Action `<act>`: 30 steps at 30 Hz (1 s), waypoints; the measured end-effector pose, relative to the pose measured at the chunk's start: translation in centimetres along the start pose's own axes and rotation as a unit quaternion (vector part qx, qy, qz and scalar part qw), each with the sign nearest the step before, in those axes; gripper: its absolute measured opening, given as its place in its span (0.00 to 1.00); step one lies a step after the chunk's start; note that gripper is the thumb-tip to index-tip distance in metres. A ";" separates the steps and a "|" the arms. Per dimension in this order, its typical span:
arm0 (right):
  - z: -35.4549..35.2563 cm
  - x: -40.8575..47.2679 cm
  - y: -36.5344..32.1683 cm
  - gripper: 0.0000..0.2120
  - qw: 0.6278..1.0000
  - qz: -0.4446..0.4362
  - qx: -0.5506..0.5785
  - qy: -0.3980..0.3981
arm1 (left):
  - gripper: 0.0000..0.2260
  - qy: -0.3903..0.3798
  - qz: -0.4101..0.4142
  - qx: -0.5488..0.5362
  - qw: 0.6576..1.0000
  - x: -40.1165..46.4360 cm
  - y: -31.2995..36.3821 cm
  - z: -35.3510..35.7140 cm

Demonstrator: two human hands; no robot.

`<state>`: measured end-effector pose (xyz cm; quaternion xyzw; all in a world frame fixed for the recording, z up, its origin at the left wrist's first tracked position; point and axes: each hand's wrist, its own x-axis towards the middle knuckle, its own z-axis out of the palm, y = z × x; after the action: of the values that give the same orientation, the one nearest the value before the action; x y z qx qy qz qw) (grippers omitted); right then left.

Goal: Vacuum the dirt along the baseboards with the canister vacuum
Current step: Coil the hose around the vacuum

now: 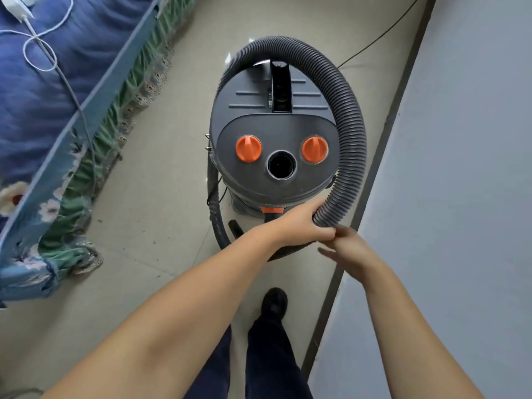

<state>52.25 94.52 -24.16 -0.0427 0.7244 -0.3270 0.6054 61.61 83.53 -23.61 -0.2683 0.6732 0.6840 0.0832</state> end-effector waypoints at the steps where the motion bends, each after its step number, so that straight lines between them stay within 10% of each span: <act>1: -1.7 0.1 -1.6 0.14 0.998 -0.029 0.033 0.051 | 0.13 -0.020 -0.009 0.024 0.999 0.1 -0.6 -0.3; 5: -5.2 0.3 -9.4 0.26 0.976 -0.185 0.039 0.108 | 0.13 -0.064 -0.047 0.129 0.989 0.8 -2.5 -1.1; 7: -3.6 1.3 -12.6 0.41 0.965 -0.236 -0.092 0.064 | 0.14 -0.072 -0.068 0.169 0.981 1.2 -3.3 -1.2; 10: -0.8 4.1 -15.0 0.38 0.897 -0.300 -0.302 0.119 | 0.22 -0.042 -0.095 0.189 0.976 2.1 -4.6 -0.9; 15: -2.8 7.0 -13.2 0.31 0.891 -0.337 -0.192 0.235 | 0.26 0.084 -0.189 0.236 0.950 3.5 -6.0 1.1; 22: -6.9 9.5 -10.6 0.27 0.928 -0.261 -0.055 0.258 | 0.10 -0.047 -0.182 0.173 0.967 -1.2 -0.1 -4.8; 26: -8.1 11.8 -10.2 0.25 0.944 -0.191 -0.023 0.267 | 0.12 0.174 -0.044 0.054 0.982 1.6 6.3 -15.4; 30: -8.2 14.6 -9.3 0.25 0.960 -0.103 -0.014 0.260 | 0.12 0.363 0.047 0.234 0.901 11.4 9.5 -24.3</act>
<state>37.83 83.99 -31.21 -0.0392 0.8531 -0.3770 0.3585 53.70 56.53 -19.50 -0.4385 0.8095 0.3650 -0.1386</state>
